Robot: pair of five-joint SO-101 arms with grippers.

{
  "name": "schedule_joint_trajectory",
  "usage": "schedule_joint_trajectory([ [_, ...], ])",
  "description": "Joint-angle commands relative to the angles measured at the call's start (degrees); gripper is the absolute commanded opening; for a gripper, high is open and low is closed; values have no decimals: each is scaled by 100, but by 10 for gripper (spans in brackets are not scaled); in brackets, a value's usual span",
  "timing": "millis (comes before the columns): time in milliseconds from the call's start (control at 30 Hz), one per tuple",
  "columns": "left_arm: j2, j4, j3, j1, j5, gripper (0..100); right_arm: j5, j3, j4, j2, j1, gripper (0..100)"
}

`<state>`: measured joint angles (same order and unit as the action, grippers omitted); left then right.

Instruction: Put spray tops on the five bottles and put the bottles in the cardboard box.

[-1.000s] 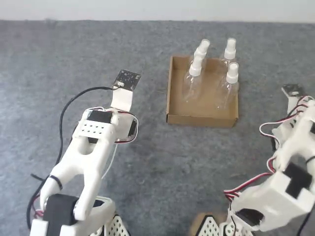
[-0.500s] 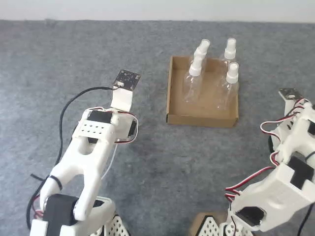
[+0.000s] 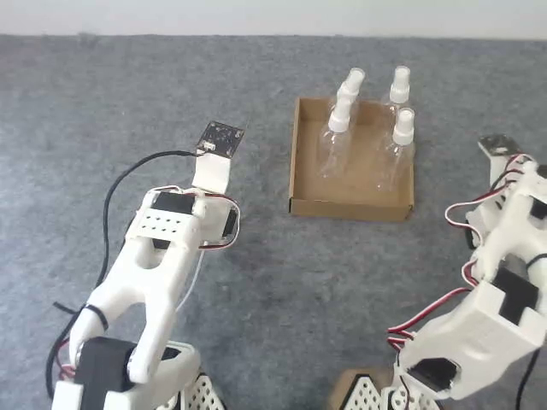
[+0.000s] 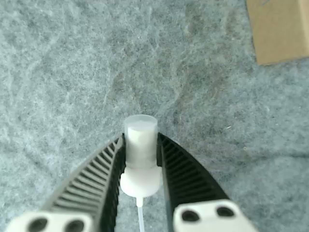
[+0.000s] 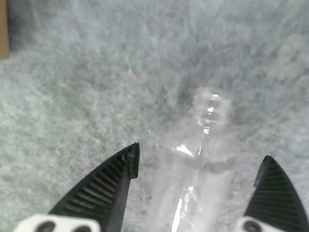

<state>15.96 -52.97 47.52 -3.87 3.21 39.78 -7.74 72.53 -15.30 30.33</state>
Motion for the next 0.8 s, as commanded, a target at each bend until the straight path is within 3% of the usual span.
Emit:
schedule_joint_trajectory([
  [0,264,132,-22,-44,-62,12,-44,466,66,-48,-22,344],
  [167,264,132,-22,-44,-62,12,-44,826,101,-602,154,318],
  [500,316,132,-22,-44,-62,12,-105,1354,347,-532,136,34],
  [600,316,132,-40,-35,-62,12,-484,1679,980,57,-215,23],
  [767,457,132,-66,18,-62,12,-1301,1503,1437,1613,-1481,22],
])
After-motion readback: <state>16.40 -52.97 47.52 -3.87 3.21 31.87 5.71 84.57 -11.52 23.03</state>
